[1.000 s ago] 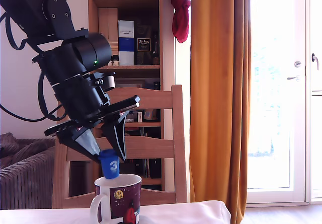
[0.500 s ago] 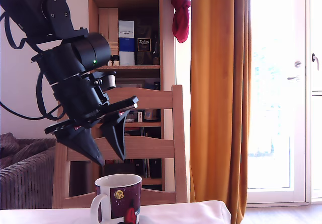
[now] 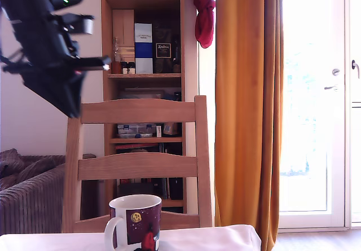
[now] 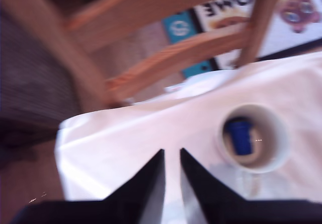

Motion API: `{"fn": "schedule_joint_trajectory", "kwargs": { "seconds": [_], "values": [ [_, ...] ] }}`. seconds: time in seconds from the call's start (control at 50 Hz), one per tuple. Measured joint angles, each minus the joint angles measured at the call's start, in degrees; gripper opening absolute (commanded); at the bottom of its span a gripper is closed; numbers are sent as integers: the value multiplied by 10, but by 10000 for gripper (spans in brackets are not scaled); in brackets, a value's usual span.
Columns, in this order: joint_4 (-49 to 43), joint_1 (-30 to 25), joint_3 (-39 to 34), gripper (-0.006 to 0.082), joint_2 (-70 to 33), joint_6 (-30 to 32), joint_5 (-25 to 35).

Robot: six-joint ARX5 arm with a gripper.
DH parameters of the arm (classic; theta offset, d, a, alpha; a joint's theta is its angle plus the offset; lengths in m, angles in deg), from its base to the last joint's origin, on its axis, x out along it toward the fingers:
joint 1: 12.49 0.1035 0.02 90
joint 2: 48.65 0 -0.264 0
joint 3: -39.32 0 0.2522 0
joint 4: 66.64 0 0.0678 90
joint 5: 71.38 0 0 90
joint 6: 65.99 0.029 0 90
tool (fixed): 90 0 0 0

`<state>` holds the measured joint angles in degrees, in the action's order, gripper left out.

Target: Pick the blue coffee capsule and place it inside the red coffee cup

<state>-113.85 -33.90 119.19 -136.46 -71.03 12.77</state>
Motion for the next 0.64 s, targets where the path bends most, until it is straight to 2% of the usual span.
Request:
{"fn": "schedule_joint_trajectory", "kwargs": {
  "seconds": [0.22, 0.42, 0.64],
  "values": [
    [14, 47, -17, -19, 72, 19, -1],
    [57, 104, -99, -19, 162, 37, 52],
    [85, 158, -172, -19, 214, 38, 93]
  ]
}}
